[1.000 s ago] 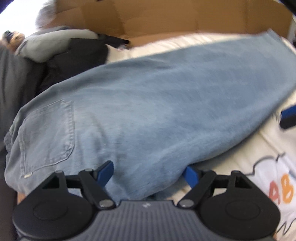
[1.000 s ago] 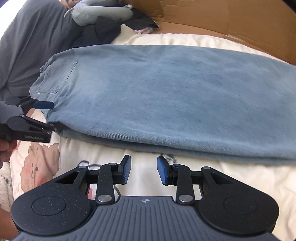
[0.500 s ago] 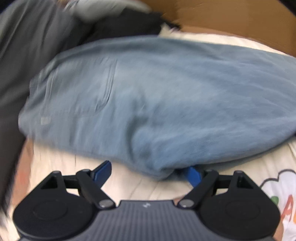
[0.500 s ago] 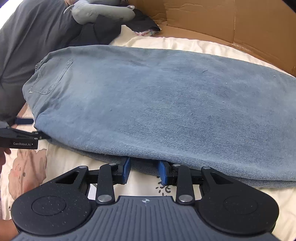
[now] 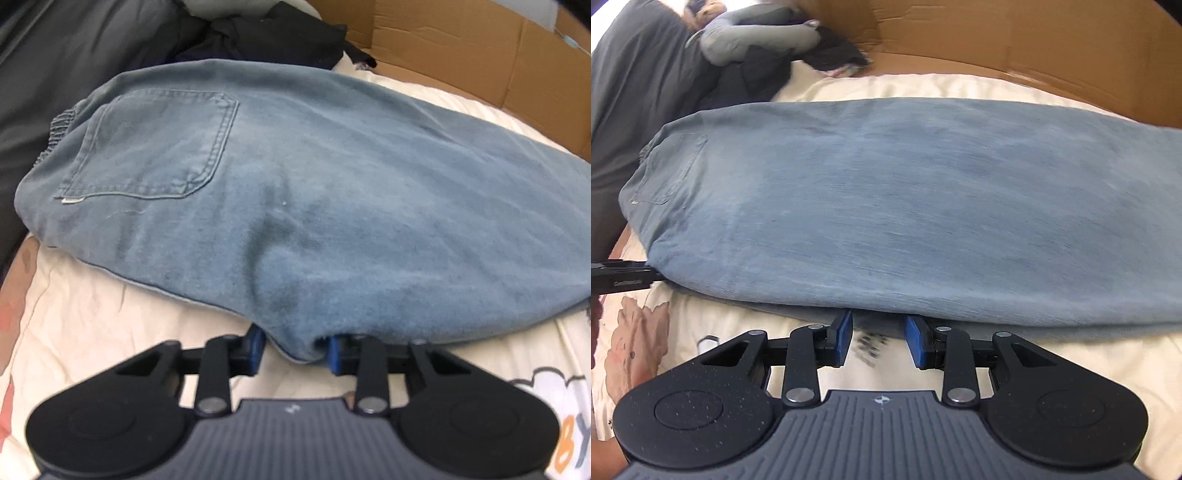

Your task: Fold clothes

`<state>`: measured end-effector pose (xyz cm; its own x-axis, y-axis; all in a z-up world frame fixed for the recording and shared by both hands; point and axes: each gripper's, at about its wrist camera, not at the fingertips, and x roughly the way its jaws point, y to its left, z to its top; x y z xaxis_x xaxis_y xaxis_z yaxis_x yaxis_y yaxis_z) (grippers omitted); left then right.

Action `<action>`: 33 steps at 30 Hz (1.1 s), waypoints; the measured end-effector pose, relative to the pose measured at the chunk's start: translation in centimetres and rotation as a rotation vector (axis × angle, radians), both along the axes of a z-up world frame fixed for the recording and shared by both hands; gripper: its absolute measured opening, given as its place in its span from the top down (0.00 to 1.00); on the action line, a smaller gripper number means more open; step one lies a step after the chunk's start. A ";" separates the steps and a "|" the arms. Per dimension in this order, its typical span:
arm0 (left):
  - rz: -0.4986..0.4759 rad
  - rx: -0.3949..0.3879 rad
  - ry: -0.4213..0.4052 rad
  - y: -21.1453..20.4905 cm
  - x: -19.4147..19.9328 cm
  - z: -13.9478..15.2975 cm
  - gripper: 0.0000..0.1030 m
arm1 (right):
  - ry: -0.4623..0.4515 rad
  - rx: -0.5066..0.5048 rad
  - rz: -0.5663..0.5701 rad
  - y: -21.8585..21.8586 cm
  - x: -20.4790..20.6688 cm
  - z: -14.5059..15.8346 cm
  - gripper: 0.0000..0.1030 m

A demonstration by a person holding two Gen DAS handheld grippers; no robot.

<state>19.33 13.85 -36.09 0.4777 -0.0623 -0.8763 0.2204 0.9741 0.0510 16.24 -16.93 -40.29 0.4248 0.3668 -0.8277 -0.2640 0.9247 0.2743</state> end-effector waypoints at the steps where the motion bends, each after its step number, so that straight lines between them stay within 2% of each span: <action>1: 0.002 -0.008 0.009 0.3 0.1 0.2 0.80 | 0.004 -0.002 -0.013 -0.6 -0.1 0.0 0.63; 4: -0.026 -0.010 0.019 0.7 0.0 0.8 0.84 | 0.018 -0.003 -0.065 -2.5 -0.3 0.0 0.63; 8: -0.054 -0.011 0.041 1.2 -0.5 1.0 0.86 | 0.024 -0.001 -0.135 -4.9 -0.4 -0.1 0.63; 13: -0.116 0.027 0.036 0.8 -1.1 1.6 0.84 | 0.038 0.016 -0.228 -7.8 -0.4 -0.3 0.63; 17: -0.136 0.012 0.042 1.3 -1.3 2.9 0.81 | 0.046 0.043 -0.306 -10.0 -0.5 -0.4 0.63; 23: -0.130 0.013 0.034 2.5 -2.0 4.6 0.80 | 0.028 0.065 -0.435 -13.7 -1.2 -0.2 0.57; 25: -0.125 -0.011 0.027 2.8 -1.9 5.3 0.80 | 0.022 0.071 -0.470 -14.8 -1.3 -0.2 0.57; 30: -0.054 -0.049 0.012 3.1 -0.1 5.8 0.80 | 0.005 0.101 -0.573 -17.7 -1.5 -0.3 0.57; 33: 0.021 -0.078 0.040 3.3 1.2 5.2 0.75 | 0.007 0.128 -0.659 -19.6 -1.6 -0.7 0.56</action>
<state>20.57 17.13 -30.90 0.4446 -0.1218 -0.8874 0.2007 0.9791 -0.0338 14.59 -36.57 -40.98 0.5880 0.1280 -0.7987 0.3467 0.8522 0.3919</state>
